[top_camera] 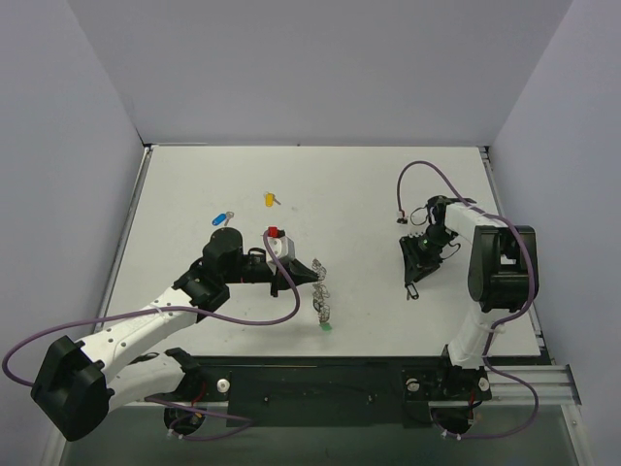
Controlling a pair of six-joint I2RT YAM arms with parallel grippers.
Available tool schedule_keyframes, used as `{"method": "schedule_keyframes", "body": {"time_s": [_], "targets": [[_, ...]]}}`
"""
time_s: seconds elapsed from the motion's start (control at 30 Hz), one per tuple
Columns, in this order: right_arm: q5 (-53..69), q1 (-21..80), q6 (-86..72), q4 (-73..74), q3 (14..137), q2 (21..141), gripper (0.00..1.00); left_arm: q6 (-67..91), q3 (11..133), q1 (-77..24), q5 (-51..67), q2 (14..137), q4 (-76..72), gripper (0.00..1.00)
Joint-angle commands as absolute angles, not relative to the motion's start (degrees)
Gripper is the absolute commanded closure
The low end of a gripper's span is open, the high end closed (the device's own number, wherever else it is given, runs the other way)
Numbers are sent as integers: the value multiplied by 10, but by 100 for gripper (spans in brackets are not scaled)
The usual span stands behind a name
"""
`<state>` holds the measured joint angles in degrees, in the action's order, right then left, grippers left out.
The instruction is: Put the keys on the keyring
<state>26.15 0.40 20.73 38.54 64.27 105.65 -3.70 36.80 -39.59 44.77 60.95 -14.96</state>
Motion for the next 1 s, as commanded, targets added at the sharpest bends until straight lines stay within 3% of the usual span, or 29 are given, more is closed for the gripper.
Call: {"method": "schedule_keyframes", "body": {"time_s": [0.0,0.97], "targets": [[267,1,196,403,654,1064,73,-47,402,-394,452,600,-163,100],[288,1,199,417,662,1071,96,-54,404,-394,451,600,-155,100]]}}
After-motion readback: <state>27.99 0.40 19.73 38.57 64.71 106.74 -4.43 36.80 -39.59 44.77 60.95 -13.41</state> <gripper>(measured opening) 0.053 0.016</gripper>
